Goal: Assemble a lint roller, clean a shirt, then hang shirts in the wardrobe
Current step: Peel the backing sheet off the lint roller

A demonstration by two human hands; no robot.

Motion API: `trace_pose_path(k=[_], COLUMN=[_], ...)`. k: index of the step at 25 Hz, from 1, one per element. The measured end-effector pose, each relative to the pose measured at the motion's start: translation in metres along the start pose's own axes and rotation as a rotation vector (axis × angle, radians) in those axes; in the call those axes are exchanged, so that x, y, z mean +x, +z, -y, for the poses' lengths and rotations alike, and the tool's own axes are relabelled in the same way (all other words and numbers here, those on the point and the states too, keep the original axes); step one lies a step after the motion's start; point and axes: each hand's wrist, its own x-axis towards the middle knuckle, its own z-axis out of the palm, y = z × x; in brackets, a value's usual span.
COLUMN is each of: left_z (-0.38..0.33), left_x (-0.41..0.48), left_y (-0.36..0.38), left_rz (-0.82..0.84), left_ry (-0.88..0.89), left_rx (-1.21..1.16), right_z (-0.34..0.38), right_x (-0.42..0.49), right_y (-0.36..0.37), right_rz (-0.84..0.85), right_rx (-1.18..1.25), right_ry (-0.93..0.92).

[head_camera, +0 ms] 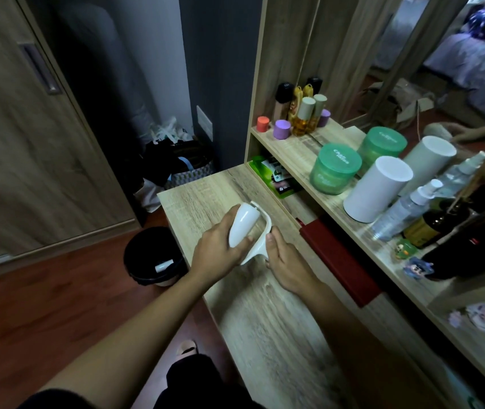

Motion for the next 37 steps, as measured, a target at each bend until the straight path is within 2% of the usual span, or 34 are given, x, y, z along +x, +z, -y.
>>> trace_pose_path(k=[3, 8, 13, 16, 17, 19, 20, 22, 24, 25, 27, 29, 32, 33, 37], left_z=[0.0, -0.004, -0.01, -0.018, -0.018, -0.015, -0.013, -0.008, -0.007, -0.004, 0.001, 0.006, 0.002, 0.0, -0.01], left_x=[-0.004, 0.0, 0.003, 0.006, 0.009, 0.016, 0.017, 0.014, 0.001, -0.004, -0.01, -0.007, 0.006, 0.008, 0.003], left_y=[0.003, 0.0, -0.005, -0.014, -0.016, -0.021, -0.023, -0.022, -0.014, -0.009, -0.003, -0.004, -0.025, -0.03, -0.035], left_rz=[-0.061, -0.02, 0.021, 0.072, -0.016, -0.313, -0.411, -0.395, -0.26, -0.198, -0.135, -0.156, -0.254, -0.259, -0.12], left_ry=[0.109, 0.241, 0.262, 0.165, 0.121, 0.052, 0.086, 0.397, 0.783, 0.919, 1.034, 0.918, 0.499, 0.479, 0.657], left_rx=[0.078, 0.134, 0.249, 0.191, 0.116, -0.026, -0.015, 0.147, 0.317, 0.391, 0.517, 0.526, 0.423, 0.417, 0.468], right_z=[-0.001, -0.001, -0.011, -0.018, -0.021, -0.027, -0.03, -0.032, -0.029, -0.028, -0.024, -0.024, -0.023, -0.023, -0.009], right_x=[-0.005, -0.014, -0.017, -0.022, -0.023, -0.023, -0.022, -0.022, -0.02, -0.018, -0.017, -0.016, -0.019, -0.019, -0.015], right_y=[0.003, 0.006, 0.008, 0.008, 0.008, 0.007, 0.007, 0.006, 0.005, 0.005, 0.004, 0.003, 0.002, 0.003, 0.008], right_rz=[-0.026, -0.053, -0.029, -0.072, -0.104, -0.15, -0.168, -0.191, -0.207, -0.212, -0.219, -0.229, -0.247, -0.255, -0.242], right_rx=[0.017, 0.141, 0.342, 0.294, 0.285, 0.256, 0.241, 0.231, 0.24, 0.243, 0.243, 0.246, 0.232, 0.23, 0.255], right_ry=[-0.026, -0.015, 0.0, -0.035, -0.037, -0.03, -0.026, -0.015, -0.018, -0.017, -0.018, -0.017, -0.022, -0.026, -0.033])
